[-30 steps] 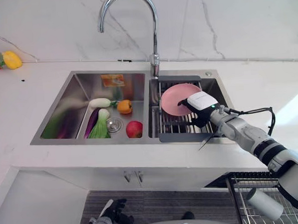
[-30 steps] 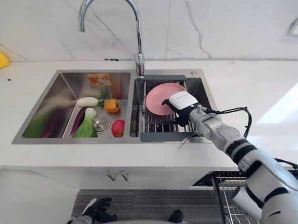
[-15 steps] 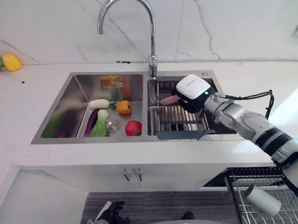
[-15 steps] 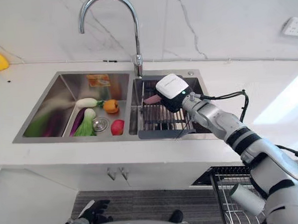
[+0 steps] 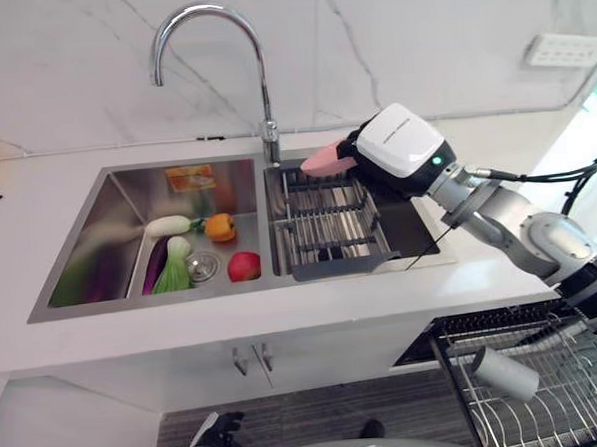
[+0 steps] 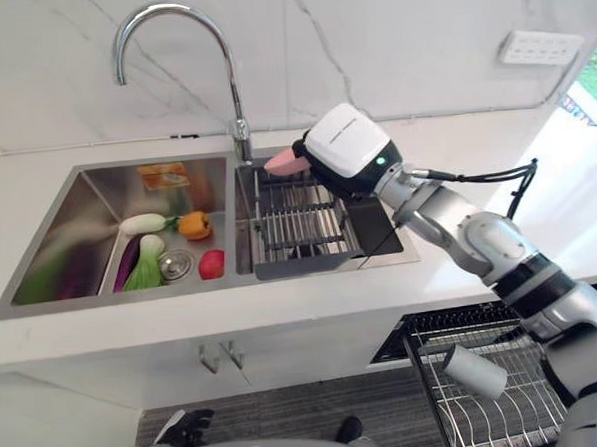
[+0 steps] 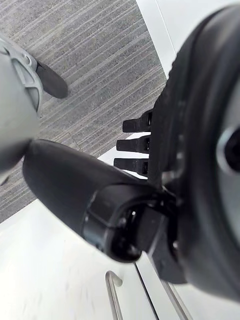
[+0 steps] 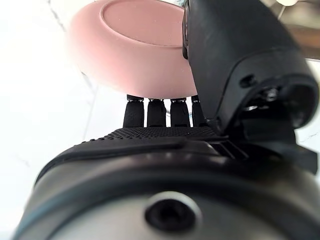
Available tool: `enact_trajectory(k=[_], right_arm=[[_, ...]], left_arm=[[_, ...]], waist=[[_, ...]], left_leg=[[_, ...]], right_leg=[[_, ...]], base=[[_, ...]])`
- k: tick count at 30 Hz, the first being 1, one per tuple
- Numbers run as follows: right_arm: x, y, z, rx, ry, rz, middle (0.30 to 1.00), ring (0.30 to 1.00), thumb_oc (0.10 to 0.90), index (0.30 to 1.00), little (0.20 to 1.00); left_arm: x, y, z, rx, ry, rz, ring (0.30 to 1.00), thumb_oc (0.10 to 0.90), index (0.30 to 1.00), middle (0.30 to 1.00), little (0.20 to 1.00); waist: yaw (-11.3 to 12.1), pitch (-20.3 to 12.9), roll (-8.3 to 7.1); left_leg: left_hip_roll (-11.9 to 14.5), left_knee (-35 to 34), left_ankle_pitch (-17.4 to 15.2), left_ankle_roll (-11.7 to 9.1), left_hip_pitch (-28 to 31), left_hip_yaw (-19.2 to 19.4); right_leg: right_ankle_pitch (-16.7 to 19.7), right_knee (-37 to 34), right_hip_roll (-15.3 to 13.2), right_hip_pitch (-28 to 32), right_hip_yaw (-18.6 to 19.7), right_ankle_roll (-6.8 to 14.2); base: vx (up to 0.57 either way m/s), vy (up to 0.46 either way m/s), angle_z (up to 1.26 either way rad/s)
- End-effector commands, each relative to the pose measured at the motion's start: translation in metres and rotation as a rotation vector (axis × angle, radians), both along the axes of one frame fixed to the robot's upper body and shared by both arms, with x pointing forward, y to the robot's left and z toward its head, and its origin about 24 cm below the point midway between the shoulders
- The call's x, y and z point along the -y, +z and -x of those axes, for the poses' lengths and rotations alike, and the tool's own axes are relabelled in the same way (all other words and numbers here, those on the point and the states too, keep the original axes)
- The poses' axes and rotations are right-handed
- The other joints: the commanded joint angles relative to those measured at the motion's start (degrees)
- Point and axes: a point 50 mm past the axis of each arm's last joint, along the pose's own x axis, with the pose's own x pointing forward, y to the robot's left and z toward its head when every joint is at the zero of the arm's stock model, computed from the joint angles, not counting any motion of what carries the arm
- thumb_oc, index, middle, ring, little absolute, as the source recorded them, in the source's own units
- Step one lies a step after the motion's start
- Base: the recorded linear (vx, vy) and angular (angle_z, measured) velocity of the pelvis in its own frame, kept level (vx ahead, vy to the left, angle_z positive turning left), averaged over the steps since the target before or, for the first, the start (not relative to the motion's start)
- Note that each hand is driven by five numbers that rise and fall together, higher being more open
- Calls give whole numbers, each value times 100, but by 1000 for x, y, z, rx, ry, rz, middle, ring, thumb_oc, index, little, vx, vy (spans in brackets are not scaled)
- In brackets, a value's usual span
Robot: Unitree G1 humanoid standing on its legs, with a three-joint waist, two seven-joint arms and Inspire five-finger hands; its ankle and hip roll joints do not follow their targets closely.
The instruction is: Place the dishes in the dishwasher.
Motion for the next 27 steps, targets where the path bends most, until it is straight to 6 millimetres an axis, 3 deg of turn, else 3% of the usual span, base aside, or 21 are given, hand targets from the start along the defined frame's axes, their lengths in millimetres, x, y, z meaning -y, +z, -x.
enact_trajectory(k=[1, 3, 4, 5, 6, 7, 9, 10, 11, 12, 13, 14, 15, 16, 18, 19, 22, 23, 26, 27], right_arm=[[11, 69, 11, 264, 23, -228, 300, 300, 400, 300, 300], [16, 74, 17, 288, 21, -232, 300, 300, 400, 300, 300], [25, 78, 26, 318, 6, -247, 300, 300, 400, 300, 300], [26, 78, 28, 319, 2, -249, 300, 300, 400, 300, 300], [34, 81, 38, 332, -10, -260, 300, 300, 400, 300, 300], [35, 81, 41, 332, -15, -263, 300, 300, 400, 300, 300], [45, 81, 55, 355, -39, -267, 300, 300, 400, 300, 300], [47, 80, 58, 355, -46, -270, 300, 300, 400, 300, 300], [49, 82, 63, 375, -52, -263, 300, 300, 400, 300, 300], [51, 83, 70, 396, -60, -259, 300, 300, 400, 300, 300], [51, 82, 71, 394, -61, -260, 300, 300, 400, 300, 300], [47, 80, 72, 390, -40, -254, 300, 300, 400, 300, 300], [47, 80, 72, 388, -37, -255, 300, 300, 400, 300, 300], [43, 75, 70, 374, -31, -217, 300, 300, 400, 300, 300], [44, 70, 68, 359, -38, -199, 300, 300, 400, 300, 300], [50, 59, 68, 322, -76, -183, 300, 300, 400, 300, 300], [58, 56, 74, 305, -111, -186, 300, 300, 400, 300, 300], [63, 52, 78, 296, -126, -205, 300, 300, 400, 300, 300], [66, 41, 79, 250, -142, -228, 300, 300, 400, 300, 300], [68, 26, 81, 185, -163, -244, 300, 300, 400, 300, 300]], left_arm=[[-2, 0, -6, -10, -1, -19, 900, 800, 900, 900, 900], [-3, 0, -8, -11, 3, -20, 900, 800, 900, 900, 900], [-2, 0, -8, -19, 28, -4, 900, 800, 900, 900, 900], [-3, 0, -9, -20, 25, -6, 900, 800, 900, 900, 900], [-2, -2, -5, -51, 55, 23, 900, 800, 900, 900, 900], [-3, -1, -6, -51, 50, 21, 900, 800, 900, 900, 900], [-5, -3, 1, -89, 86, 46, 900, 800, 900, 900, 900], [-7, -3, 1, -91, 79, 41, 900, 800, 900, 900, 900], [-9, -3, 7, -109, 101, 41, 900, 800, 900, 900, 900], [-15, -5, 22, -145, 157, 30, 900, 800, 900, 900, 900], [-16, -5, 23, -146, 156, 29, 900, 800, 900, 900, 900], [-20, -7, 45, -189, 245, 30, 900, 800, 900, 900, 900], [-20, -7, 46, -190, 248, 30, 900, 800, 900, 900, 900], [-19, -8, 67, -222, 323, 46, 900, 800, 900, 900, 900], [-19, -8, 71, -221, 357, 56, 900, 800, 900, 900, 900], [-19, -8, 69, -205, 420, 72, 900, 800, 900, 900, 900], [-23, -7, 66, -191, 446, 62, 900, 800, 900, 900, 900], [-16, -9, 71, -188, 492, 82, 900, 800, 900, 900, 900], [-15, -8, 61, -141, 518, 113, 900, 800, 900, 900, 900], [-16, -8, 56, -100, 581, 124, 900, 800, 900, 900, 900]], waist=[[-54, 8, -384], [-100, 36, -411], [-298, 55, -418], [-274, 59, -432], [-470, 102, -467], [-437, 102, -486], [-704, 148, -542], [-653, 136, -566], [-738, 161, -578], [-656, 181, -581], [-645, 159, -579], [-482, 135, -580], [-495, 115, -579], [-375, 71, -585], [-311, 61, -560], [-425, 119, -490], [-389, 101, -444], [-345, 2, -465], [-232, -98, -499], [-187, -110, -494]], left_leg=[[-377, -149, 344, 413, -196, 92], [-407, -149, 323, 443, -171, 122], [-482, -180, 281, 501, -102, 143], [-495, -189, 279, 512, -96, 146], [-566, -230, 254, 567, -30, 172], [-580, -231, 248, 579, -33, 178], [-628, -256, 170, 613, -12, 310], [-636, -256, 169, 619, -22, 322], [-629, -256, 166, 609, -31, 426], [-596, -256, 232, 581, -109, 725], [-586, -256, 238, 572, -122, 739], [-543, -256, 316, 570, -215, 1027], [-534, -256, 319, 563, -220, 1031], [-489, -244, 338, 596, -269, 1288], [-474, -242, 352, 598, -273, 1352], [-360, -234, 407, 615, -361, 1401], [-278, -214, 486, 591, -422, 1619], [-127, -181, 719, 474, -500, 1905], [47, -71, 849, 347, -530, 2064], [182, -11, 941, 259, -595, 2028]], right_leg=[[-266, 379, -890, 321, 193, 1111], [-230, 473, -957, 275, 231, 1158], [-96, 624, -1058, 189, 348, 1250], [-93, 640, -1072, 182, 356, 1262], [134, 825, -1204, 45, 525, 1381], [140, 845, -1221, 27, 541, 1395], [469, 854, -1381, -184, 660, 1496], [489, 841, -1381, -198, 674, 1497], [623, 785, -1440, -268, 595, 1534], [780, 606, -1591, -352, 29, 1564], [808, 562, -1568, -353, 27, 1564], [799, 414, -1695, -312, -699, 1564], [807, 386, -1677, -305, -709, 1564], [782, 250, -1731, -199, -1045, 1558], [822, 339, -1777, -200, -928, 1561], [656, 619, -1868, -92, -543, 1522], [345, 858, -1885, 160, -227, 1484], [73, 562, -1641, 513, -324, 1421], [-155, 170, -1301, 574, -292, 1322], [-283, 33, -1118, 580, -273, 1232]], base=[[-15, 72, -22], [-33, 116, -21], [-32, 136, -16], [-31, 165, -22], [-25, 100, -27], [-27, 124, -27], [-24, 67, -28], [-53, 26, -21], [-150, 3, -31], [-143, -5, -64], [-238, 1, -90], [-118, -6, -93], [-214, -57, -136], [-85, -58, -157], [-120, -60, -169], [-129, -41, -124], [-169, -69, -104], [-29, -144, -70], [-71, -291, -106], [-3, -163, -105]])
